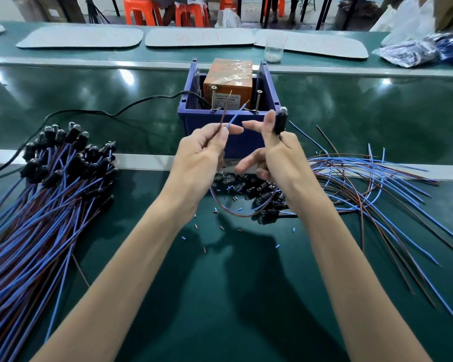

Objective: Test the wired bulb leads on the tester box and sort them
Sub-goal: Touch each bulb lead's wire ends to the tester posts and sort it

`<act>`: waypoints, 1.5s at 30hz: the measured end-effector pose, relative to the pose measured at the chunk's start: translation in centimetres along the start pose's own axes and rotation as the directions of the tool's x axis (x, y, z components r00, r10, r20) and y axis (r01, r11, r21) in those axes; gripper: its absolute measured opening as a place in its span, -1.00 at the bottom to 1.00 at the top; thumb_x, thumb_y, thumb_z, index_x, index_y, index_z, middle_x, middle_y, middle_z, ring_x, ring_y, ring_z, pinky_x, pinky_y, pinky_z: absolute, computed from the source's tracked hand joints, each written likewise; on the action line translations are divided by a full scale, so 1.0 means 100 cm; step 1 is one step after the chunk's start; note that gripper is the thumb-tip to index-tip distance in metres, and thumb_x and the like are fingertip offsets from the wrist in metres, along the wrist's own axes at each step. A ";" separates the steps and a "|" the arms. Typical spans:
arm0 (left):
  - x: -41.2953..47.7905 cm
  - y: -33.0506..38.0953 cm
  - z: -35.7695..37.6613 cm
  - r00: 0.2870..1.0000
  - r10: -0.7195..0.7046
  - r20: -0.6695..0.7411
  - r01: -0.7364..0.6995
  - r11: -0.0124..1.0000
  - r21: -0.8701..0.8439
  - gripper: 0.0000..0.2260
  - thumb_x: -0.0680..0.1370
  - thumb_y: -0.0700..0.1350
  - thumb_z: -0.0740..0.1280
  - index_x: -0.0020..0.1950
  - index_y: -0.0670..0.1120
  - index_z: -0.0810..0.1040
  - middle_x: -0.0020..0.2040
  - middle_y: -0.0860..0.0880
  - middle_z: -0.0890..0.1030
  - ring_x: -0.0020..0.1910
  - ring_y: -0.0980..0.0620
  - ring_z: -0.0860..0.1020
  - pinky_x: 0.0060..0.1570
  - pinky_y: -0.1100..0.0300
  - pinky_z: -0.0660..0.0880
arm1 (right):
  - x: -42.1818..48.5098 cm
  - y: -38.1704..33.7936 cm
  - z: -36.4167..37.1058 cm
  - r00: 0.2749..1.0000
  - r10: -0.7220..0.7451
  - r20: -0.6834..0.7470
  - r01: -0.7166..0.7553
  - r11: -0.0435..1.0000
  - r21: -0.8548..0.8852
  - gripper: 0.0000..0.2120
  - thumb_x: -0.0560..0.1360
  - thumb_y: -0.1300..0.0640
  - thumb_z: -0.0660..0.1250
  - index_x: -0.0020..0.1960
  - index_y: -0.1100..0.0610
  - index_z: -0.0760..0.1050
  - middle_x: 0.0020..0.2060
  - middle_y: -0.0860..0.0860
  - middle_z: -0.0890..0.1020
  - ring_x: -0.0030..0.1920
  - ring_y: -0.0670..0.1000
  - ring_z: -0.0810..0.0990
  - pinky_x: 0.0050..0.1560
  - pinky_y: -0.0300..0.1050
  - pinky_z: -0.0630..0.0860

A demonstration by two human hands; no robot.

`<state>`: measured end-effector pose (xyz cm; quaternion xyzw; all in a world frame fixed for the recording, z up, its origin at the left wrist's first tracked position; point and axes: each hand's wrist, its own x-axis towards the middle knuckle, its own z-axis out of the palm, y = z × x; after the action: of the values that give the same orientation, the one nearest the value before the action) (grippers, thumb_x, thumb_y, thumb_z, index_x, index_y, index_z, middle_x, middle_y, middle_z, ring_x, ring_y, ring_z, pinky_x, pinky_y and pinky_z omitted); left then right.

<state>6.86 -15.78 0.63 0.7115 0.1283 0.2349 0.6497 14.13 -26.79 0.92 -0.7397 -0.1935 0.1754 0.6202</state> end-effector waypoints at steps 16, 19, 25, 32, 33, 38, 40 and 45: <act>-0.007 0.005 0.010 0.974 -0.113 -0.196 0.053 0.956 -0.287 -0.87 0.55 -0.22 0.34 -0.18 -0.07 0.49 -0.35 0.07 0.53 -0.34 0.16 0.47 -0.24 0.33 0.43 | -0.012 -0.005 0.017 0.993 -0.111 0.033 0.093 0.932 0.349 -0.90 0.55 0.26 0.30 -0.05 0.21 0.60 -0.61 -0.20 0.48 -0.58 -0.25 0.43 -0.53 -0.50 0.28; -0.009 0.009 0.014 0.960 -0.195 -0.203 0.101 0.911 -0.401 -0.87 0.57 -0.22 0.31 -0.16 -0.07 0.45 -0.22 -0.05 0.53 -0.33 0.14 0.48 -0.23 0.30 0.43 | -0.014 -0.007 0.018 0.991 -0.090 0.100 0.042 0.911 0.410 -0.89 0.54 0.26 0.31 -0.10 0.15 0.60 -0.51 -0.17 0.55 -0.58 -0.22 0.43 -0.55 -0.50 0.23; -0.012 0.010 0.018 0.951 -0.242 -0.191 0.089 0.808 -0.582 -0.90 0.58 -0.23 0.29 -0.10 -0.09 0.43 -0.14 -0.19 0.54 -0.35 0.07 0.58 -0.26 0.24 0.57 | -0.015 -0.009 0.023 0.997 -0.041 0.063 0.010 0.907 0.420 -0.89 0.53 0.26 0.33 -0.10 0.25 0.62 -0.33 0.03 0.66 -0.39 -0.16 0.60 -0.45 -0.46 0.38; -0.004 0.002 0.007 0.900 -0.219 -0.377 0.040 0.902 -0.429 -0.94 0.59 -0.13 0.32 -0.08 -0.01 0.52 -0.41 0.13 0.54 -0.48 0.16 0.53 -0.44 0.35 0.44 | -0.009 -0.012 0.015 0.999 -0.035 -0.017 0.039 0.879 0.475 -0.84 0.63 0.19 0.18 -0.09 0.18 0.46 -0.42 0.02 0.66 -0.41 -0.03 0.65 -0.36 -0.23 0.57; -0.004 0.001 0.007 0.901 -0.204 -0.382 0.040 0.918 -0.395 -0.95 0.59 -0.13 0.31 -0.06 -0.01 0.54 -0.41 0.12 0.56 -0.50 0.17 0.51 -0.44 0.35 0.44 | -0.007 -0.011 0.012 0.997 -0.043 -0.068 0.069 0.896 0.439 -0.85 0.63 0.18 0.19 -0.08 0.17 0.48 -0.46 -0.02 0.63 -0.45 -0.07 0.62 -0.36 -0.26 0.55; -0.004 -0.006 0.009 0.927 -0.154 -0.343 0.060 0.961 -0.269 -0.85 0.62 -0.15 0.26 0.08 0.00 0.61 -0.41 0.11 0.61 -0.50 0.18 0.51 -0.42 0.36 0.45 | -0.001 -0.006 0.000 0.979 -0.023 -0.204 0.102 0.916 0.388 -0.93 0.59 0.21 0.26 -0.07 0.09 0.44 -0.49 -0.05 0.58 -0.54 -0.15 0.40 -0.47 -0.38 0.34; -0.004 -0.010 0.010 0.937 -0.154 -0.315 0.086 0.972 -0.219 -0.81 0.62 -0.20 0.24 0.15 -0.03 0.60 -0.39 0.13 0.63 -0.47 0.20 0.52 -0.37 0.38 0.46 | 0.000 -0.004 -0.003 0.972 -0.009 -0.235 0.098 0.924 0.369 -0.89 0.58 0.22 0.27 -0.12 0.08 0.46 -0.48 -0.06 0.60 -0.53 -0.15 0.37 -0.48 -0.40 0.32; -0.002 -0.016 0.009 0.952 -0.049 -0.303 0.038 0.998 -0.044 -0.71 0.62 -0.25 0.20 0.30 -0.05 0.51 -0.31 0.17 0.66 -0.42 0.22 0.57 -0.22 0.32 0.55 | 0.003 -0.002 -0.007 0.963 0.026 -0.269 0.079 0.924 0.373 -0.78 0.51 0.33 0.21 -0.16 0.07 0.53 -0.36 -0.04 0.69 -0.51 -0.16 0.40 -0.53 -0.44 0.27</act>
<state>7.35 -16.48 -1.06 0.6516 0.2377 0.3294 0.6407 14.73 -27.25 1.25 -0.6194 -0.0796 0.0990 0.7747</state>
